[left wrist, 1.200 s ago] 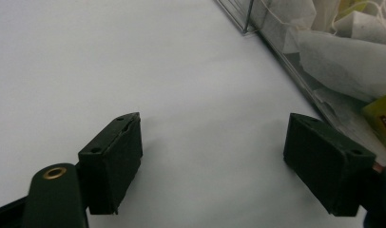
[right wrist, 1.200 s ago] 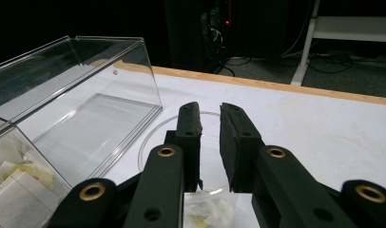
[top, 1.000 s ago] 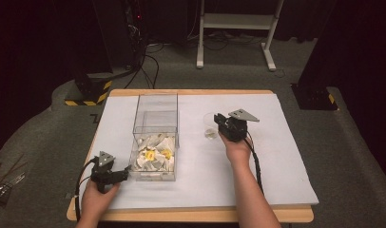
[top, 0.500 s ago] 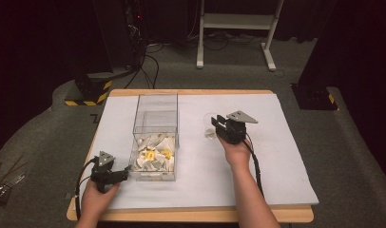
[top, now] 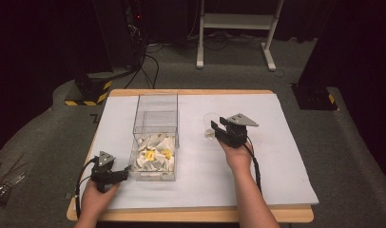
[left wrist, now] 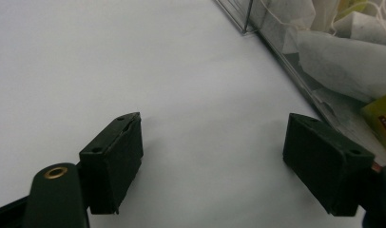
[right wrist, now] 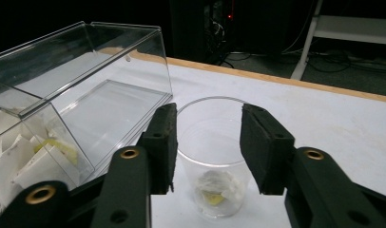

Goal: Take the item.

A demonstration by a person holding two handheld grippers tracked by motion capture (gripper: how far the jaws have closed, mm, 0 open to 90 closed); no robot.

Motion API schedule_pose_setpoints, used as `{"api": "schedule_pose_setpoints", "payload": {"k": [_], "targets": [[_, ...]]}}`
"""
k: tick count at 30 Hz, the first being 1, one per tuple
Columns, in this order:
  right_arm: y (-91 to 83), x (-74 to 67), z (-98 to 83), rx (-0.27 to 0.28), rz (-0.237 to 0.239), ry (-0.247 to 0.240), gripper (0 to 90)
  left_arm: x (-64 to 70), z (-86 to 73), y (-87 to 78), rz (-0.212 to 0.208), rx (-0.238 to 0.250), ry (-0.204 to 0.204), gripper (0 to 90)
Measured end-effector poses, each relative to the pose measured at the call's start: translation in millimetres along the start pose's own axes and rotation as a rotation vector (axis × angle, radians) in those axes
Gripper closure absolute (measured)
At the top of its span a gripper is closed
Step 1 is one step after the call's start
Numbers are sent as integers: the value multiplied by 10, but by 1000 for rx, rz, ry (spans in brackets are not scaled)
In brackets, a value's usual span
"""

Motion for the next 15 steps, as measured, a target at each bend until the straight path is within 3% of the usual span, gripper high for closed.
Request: {"api": "schedule_pose_setpoints", "payload": {"k": [15], "targets": [[-154, -150, -58, -13, -34, -39, 319, 1, 1, -1, -1, -1, 0, 214]]}}
Point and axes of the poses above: each handheld gripper's, and its own axes: y roughly forward along the jaws, z roughly out of its top, x roughly to its right, the point moved 3 cm from there along y, roughly forward along the jaws, and after that the axes turned 2 degrees about -x, right-handed, at the moved point
